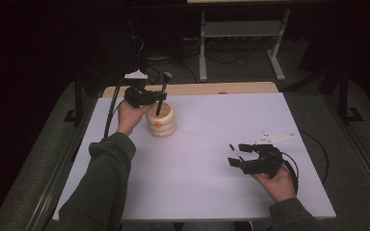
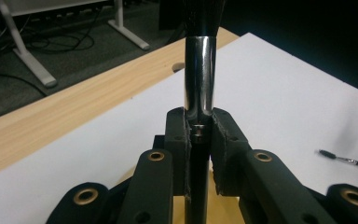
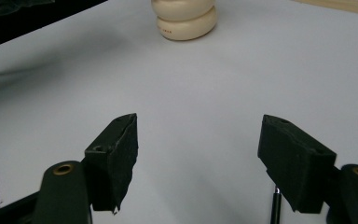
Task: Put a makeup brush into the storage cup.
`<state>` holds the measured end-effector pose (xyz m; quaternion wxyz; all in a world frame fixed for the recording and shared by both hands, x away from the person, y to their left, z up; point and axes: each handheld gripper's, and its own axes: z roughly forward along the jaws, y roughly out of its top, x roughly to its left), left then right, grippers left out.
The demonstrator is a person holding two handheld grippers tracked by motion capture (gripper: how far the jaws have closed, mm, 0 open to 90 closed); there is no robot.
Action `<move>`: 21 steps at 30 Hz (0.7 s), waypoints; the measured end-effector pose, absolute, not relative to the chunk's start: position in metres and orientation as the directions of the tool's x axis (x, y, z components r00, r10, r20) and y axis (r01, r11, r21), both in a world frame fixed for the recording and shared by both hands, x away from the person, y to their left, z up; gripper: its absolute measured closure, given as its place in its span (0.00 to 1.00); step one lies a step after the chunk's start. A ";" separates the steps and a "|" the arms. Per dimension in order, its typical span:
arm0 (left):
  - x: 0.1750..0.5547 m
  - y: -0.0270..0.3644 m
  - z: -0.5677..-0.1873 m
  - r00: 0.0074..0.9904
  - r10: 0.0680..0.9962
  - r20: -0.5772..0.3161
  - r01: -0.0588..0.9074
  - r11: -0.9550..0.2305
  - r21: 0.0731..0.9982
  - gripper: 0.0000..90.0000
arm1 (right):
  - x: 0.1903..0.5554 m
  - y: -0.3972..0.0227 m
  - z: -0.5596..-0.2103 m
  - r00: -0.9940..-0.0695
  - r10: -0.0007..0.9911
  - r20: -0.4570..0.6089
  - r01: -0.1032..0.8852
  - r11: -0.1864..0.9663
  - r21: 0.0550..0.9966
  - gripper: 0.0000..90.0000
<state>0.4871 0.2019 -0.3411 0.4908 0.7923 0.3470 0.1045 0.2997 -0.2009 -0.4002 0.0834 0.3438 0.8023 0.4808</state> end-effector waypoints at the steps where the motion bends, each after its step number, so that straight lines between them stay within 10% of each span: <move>1: 0.487 0.203 -0.344 0.735 0.656 -0.173 0.452 -0.283 0.846 0.87 | 0.300 -0.201 -0.400 -0.749 0.632 0.197 0.472 0.300 0.829 0.30; 21: 0.477 0.198 -0.345 0.726 0.681 -0.094 0.436 -0.351 0.829 0.75 | 0.298 -0.202 -0.397 -0.746 0.637 0.196 0.466 0.289 0.836 0.30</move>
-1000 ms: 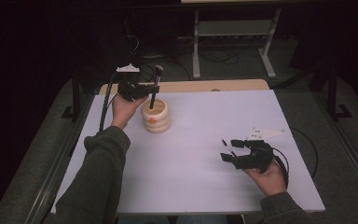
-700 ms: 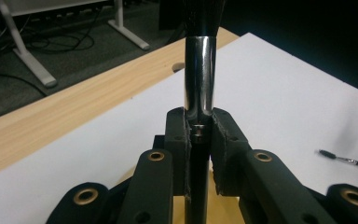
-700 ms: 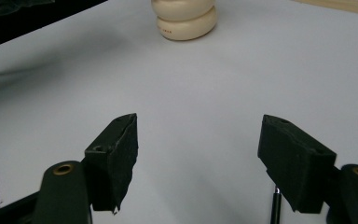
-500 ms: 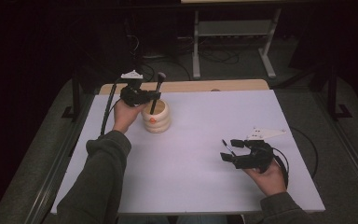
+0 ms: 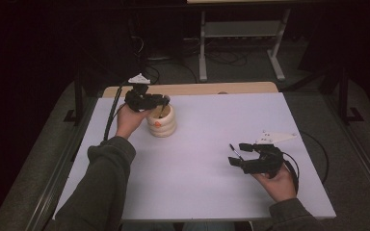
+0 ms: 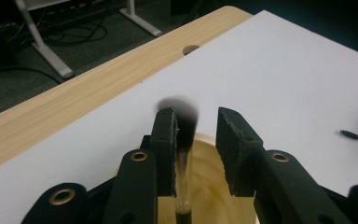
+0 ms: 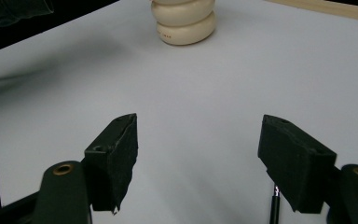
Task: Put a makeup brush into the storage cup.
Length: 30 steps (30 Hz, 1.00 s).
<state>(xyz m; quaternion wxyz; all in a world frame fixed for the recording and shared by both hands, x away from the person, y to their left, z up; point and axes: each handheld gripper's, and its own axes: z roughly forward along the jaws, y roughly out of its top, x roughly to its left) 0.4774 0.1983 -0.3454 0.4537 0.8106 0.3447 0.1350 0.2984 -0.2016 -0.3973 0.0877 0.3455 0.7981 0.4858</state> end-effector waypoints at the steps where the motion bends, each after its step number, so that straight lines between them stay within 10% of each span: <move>1: 0.476 0.199 -0.345 0.729 0.679 -0.089 0.431 -0.353 0.830 0.74 | 0.298 -0.202 -0.397 -0.747 0.636 0.191 0.463 0.293 0.837 0.30; 30: 0.439 0.228 -0.336 0.758 0.639 -0.132 0.430 -0.336 0.838 0.59 | 0.303 -0.202 -0.396 -0.716 0.683 0.144 0.477 0.328 0.816 0.30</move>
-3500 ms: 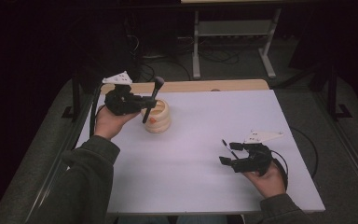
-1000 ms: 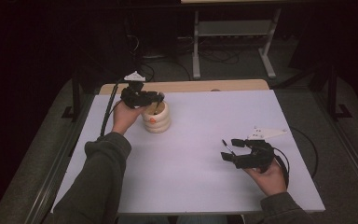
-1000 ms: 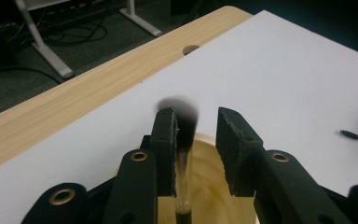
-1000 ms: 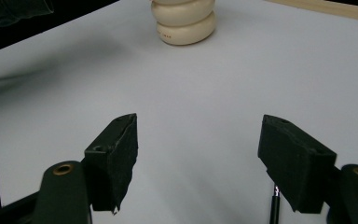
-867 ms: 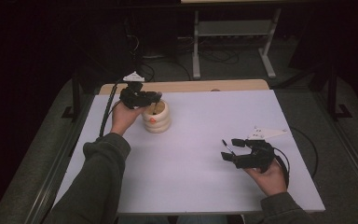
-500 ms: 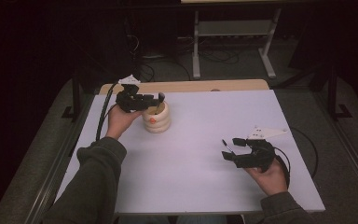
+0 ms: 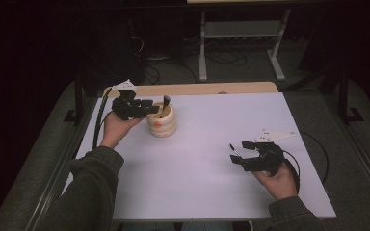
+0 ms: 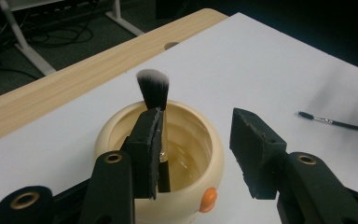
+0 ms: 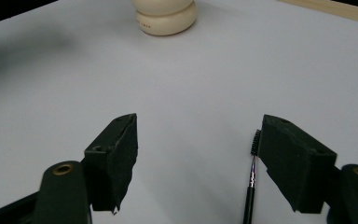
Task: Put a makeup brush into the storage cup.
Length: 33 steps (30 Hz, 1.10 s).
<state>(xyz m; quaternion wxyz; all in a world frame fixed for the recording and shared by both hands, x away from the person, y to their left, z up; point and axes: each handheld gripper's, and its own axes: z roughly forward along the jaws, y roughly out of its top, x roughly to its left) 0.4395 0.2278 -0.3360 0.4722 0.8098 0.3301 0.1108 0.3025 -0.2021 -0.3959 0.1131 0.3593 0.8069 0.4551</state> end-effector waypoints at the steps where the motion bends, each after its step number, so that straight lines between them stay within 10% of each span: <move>1: 0.439 0.228 -0.336 0.760 0.637 -0.129 0.426 -0.338 0.839 0.59 | 0.302 -0.202 -0.396 -0.715 0.685 0.143 0.478 0.329 0.815 0.30; 33: 0.396 0.223 -0.328 0.822 0.563 -0.090 0.364 -0.398 0.842 0.50 | 0.297 -0.215 -0.397 -0.661 0.742 0.112 0.520 0.345 0.782 0.31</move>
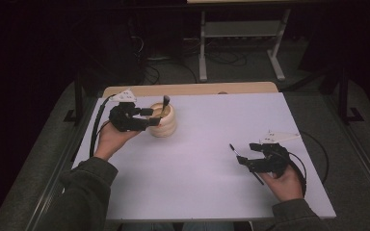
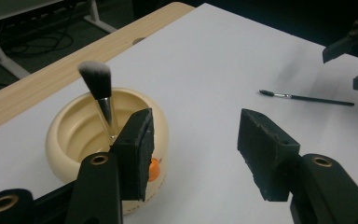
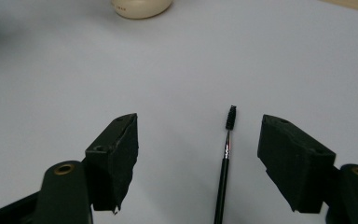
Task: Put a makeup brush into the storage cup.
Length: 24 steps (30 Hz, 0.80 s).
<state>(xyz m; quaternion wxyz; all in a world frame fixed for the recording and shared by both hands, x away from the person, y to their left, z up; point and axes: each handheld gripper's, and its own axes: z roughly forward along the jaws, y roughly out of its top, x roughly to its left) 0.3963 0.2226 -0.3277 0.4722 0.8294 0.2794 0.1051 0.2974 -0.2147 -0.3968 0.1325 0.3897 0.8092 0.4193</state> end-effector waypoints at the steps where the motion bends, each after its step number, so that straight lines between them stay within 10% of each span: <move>1: 0.393 0.221 -0.329 0.823 0.561 -0.088 0.362 -0.399 0.843 0.50 | 0.297 -0.215 -0.397 -0.658 0.745 0.109 0.522 0.347 0.779 0.31; 24: 0.366 0.219 -0.346 0.836 0.542 -0.090 0.356 -0.409 0.840 0.47 | 0.301 -0.221 -0.411 -0.591 0.801 0.096 0.619 0.373 0.691 0.49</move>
